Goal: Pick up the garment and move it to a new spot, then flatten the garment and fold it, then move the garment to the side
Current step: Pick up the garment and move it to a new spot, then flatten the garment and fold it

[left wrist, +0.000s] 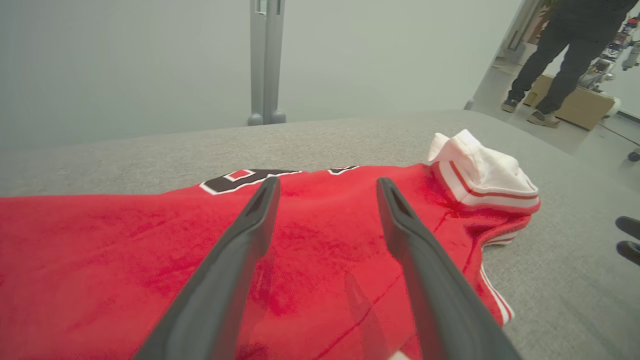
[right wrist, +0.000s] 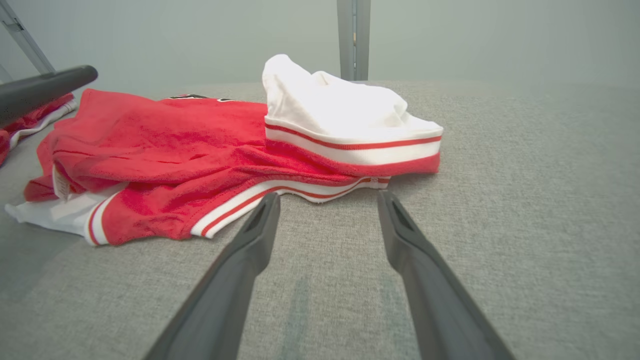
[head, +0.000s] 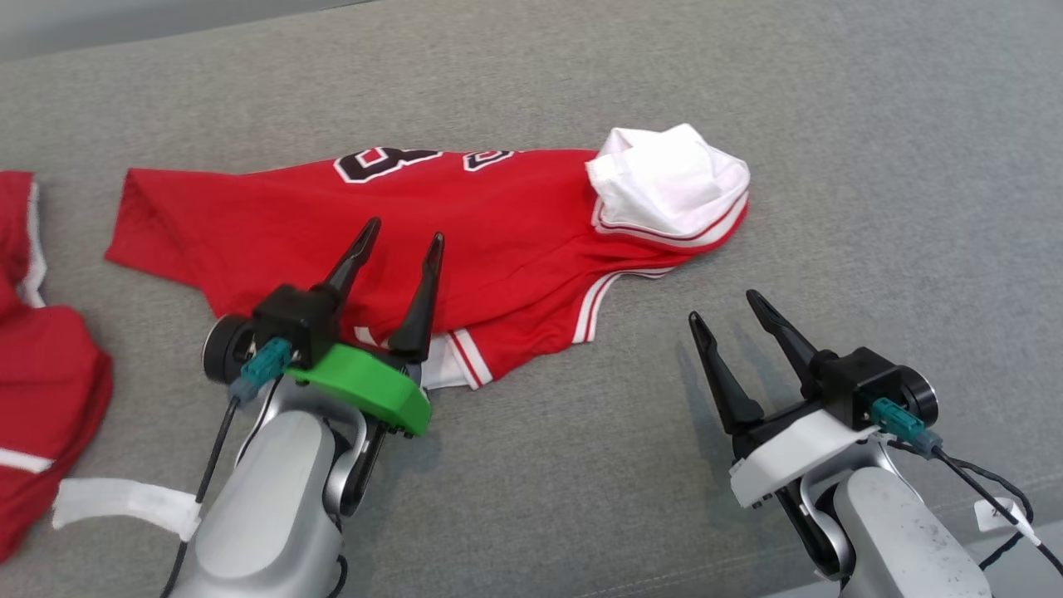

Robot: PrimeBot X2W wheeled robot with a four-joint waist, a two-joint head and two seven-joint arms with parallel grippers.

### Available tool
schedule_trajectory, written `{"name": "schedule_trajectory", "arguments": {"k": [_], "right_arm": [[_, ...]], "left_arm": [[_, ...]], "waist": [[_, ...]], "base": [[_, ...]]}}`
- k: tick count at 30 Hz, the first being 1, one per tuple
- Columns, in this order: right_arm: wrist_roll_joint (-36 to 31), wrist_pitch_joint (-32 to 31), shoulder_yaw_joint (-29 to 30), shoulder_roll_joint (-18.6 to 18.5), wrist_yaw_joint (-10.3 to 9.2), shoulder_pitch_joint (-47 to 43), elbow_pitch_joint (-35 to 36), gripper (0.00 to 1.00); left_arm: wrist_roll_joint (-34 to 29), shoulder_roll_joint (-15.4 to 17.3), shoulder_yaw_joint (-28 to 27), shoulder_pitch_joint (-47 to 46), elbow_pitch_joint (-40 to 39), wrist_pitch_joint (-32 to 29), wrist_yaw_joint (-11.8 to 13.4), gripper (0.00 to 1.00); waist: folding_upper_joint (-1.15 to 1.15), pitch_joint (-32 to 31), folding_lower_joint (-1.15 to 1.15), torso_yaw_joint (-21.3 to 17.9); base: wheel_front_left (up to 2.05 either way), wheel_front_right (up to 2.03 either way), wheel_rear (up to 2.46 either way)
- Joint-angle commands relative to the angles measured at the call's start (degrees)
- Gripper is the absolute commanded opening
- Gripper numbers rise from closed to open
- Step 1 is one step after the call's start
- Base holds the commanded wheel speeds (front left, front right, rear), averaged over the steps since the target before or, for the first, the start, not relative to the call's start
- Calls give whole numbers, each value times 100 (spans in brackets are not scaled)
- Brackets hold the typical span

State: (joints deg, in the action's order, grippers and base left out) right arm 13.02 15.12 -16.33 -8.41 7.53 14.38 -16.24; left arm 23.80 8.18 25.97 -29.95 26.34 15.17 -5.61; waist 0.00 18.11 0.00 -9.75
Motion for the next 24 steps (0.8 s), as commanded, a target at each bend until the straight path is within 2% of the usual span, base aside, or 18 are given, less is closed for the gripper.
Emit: {"name": "schedule_trajectory", "arguments": {"k": [1, 6, 10, 13, 17, 24], "right_arm": [[30, 6, -63, -57, -8, 77, -26, 100], [39, 6, -72, -103, -8, 242, -197, 100], [-26, 6, 15, -95, -8, 365, -391, 100], [-75, 5, -24, -94, -8, 410, -499, 100], [-43, 6, -363, -158, -8, 533, -653, 100], [116, 6, -719, -169, -8, 684, -724, 100]], "left_arm": [[-147, -49, -237, 330, -127, -4, -8, 100], [-475, -232, -723, 1048, -349, -4, -80, 100], [-663, -346, -935, 1466, -452, -4, -128, 100], [-707, -403, -1015, 1624, -472, -4, -149, 100], [-785, -481, -989, 1846, -447, -4, -182, 100], [-686, -519, -916, 1800, -275, -4, -188, 100]], "waist": [[0, -495, 0, 976], [0, -630, 0, 1463], [0, -680, 0, 1692], [0, -697, 0, 1777], [0, -711, 0, 1920], [0, -713, 0, 2001]], "base": [[0, 0, 0], [0, 0, 0], [0, 0, 0], [0, 0, 0], [0, 0, 0], [0, 0, 0]]}}
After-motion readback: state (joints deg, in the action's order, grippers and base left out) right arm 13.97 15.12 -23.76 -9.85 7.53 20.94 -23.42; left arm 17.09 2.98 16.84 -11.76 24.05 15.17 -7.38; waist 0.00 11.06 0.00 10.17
